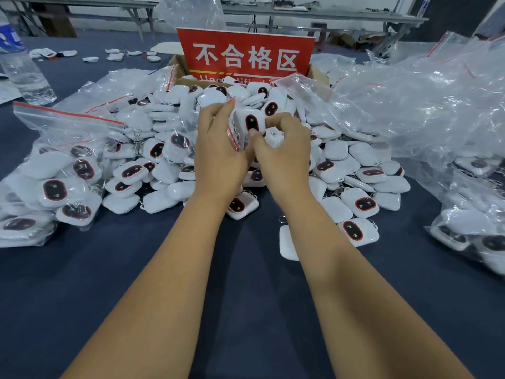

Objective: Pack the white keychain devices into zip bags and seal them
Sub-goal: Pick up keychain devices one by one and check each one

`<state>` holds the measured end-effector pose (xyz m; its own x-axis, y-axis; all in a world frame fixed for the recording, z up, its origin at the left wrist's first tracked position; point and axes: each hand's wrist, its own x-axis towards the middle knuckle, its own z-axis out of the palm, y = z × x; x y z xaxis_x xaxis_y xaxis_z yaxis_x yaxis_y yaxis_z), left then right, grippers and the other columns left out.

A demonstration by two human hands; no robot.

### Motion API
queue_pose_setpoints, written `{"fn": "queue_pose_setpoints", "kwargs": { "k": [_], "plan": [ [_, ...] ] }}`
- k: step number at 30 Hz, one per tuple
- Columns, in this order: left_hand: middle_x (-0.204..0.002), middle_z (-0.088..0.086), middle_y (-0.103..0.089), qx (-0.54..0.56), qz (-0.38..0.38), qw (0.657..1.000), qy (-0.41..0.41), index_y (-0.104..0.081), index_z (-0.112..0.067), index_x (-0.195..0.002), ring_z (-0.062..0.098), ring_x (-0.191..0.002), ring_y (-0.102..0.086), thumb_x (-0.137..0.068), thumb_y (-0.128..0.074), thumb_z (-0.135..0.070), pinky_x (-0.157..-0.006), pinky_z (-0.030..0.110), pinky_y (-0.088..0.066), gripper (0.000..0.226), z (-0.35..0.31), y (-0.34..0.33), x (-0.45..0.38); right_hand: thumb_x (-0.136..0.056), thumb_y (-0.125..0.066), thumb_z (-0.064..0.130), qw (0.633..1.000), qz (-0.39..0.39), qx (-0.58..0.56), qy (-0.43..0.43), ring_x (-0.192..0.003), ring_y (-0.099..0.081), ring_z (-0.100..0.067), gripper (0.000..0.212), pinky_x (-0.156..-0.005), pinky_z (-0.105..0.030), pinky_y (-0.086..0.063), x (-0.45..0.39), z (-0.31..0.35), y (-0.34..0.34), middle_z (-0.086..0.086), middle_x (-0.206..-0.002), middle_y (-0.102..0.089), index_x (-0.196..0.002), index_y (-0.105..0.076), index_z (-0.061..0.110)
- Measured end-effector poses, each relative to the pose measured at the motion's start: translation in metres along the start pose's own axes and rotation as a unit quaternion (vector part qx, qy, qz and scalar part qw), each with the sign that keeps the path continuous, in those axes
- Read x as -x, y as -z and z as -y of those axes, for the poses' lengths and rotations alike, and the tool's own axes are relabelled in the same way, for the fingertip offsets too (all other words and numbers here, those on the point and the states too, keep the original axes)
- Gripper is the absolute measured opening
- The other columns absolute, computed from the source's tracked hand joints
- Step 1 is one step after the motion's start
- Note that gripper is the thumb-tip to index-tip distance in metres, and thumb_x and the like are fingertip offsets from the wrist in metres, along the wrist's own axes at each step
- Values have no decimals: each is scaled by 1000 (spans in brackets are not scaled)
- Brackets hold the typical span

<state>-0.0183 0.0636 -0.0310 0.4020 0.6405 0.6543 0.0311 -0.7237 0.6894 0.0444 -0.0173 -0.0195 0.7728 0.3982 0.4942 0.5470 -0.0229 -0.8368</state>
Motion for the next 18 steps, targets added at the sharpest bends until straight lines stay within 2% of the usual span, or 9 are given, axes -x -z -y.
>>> {"fn": "queue_pose_setpoints", "kwargs": {
  "k": [2,5,9,10,12,13,15,17,18],
  "plan": [
    [-135,-3,-41,-18,-7,1000,-12,-49,-10,-140,-20,-109,-37,-80,-71,-10,-83,-7,-30,64,0,0,1,-86,-70,29,999,13,36,23,-103,-51,-13,12,-96,-38,-42,1,-2,-1,6,-100,-63,-93,-70,19],
    [-138,1,-42,-29,-10,999,-42,-51,-10,-138,-32,-97,-35,-83,-66,-4,-75,-4,-34,57,1,-1,3,-89,-69,30,996,34,68,56,-108,-52,-17,13,-99,-41,-40,3,0,-2,2,-107,-63,-95,-77,22],
    [-135,-1,-40,-24,-25,997,-71,-52,-7,-136,-31,-100,-37,-80,-64,0,-76,-2,-36,57,1,1,2,-95,-62,31,994,52,85,46,-114,-48,-21,19,-103,-45,-36,4,0,-2,0,-114,-60,-100,-79,25],
    [-133,0,-40,-19,-27,997,-75,-53,-5,-135,-28,-102,-39,-80,-62,2,-78,-3,-35,56,0,1,2,-95,-62,33,994,59,91,32,-116,-47,-20,19,-105,-45,-35,4,0,-2,1,-115,-58,-100,-79,27],
    [-133,3,-41,-12,-25,996,-81,-53,-4,-134,-12,-109,-46,-78,-59,7,-83,-2,-34,57,-1,2,1,-92,-66,32,995,64,70,-2,-118,-48,-19,15,-105,-43,-36,3,2,-3,4,-113,-56,-97,-79,29],
    [-134,4,-41,-12,-23,996,-87,-53,-3,-134,-6,-112,-44,-78,-59,9,-86,-2,-32,58,-1,2,1,-88,-70,30,997,61,44,-14,-117,-50,-18,11,-104,-41,-39,1,3,-3,5,-112,-55,-94,-79,29],
    [-133,4,-40,-13,-23,995,-95,-53,-2,-134,-9,-116,-37,-79,-61,8,-88,-3,-31,57,-3,2,2,-83,-73,22,999,40,8,-14,-113,-52,-14,9,-100,-32,-43,1,4,-3,4,-109,-56,-89,-76,29],
    [-135,8,-41,-13,-20,995,-93,-51,-3,-136,-12,-117,-35,-80,-64,2,-89,-3,-30,57,-5,2,2,-84,-66,12,1000,20,-4,19,-104,-53,-7,16,-91,-17,-41,4,6,-2,5,-106,-54,-90,-70,26],
    [-136,9,-41,-16,-18,996,-91,-50,-3,-136,-10,-117,-35,-80,-67,-2,-91,-4,-28,59,-6,2,2,-85,-60,6,999,15,-17,32,-96,-53,-3,22,-84,-14,-41,6,6,-2,8,-103,-53,-94,-63,26]
  ]
}}
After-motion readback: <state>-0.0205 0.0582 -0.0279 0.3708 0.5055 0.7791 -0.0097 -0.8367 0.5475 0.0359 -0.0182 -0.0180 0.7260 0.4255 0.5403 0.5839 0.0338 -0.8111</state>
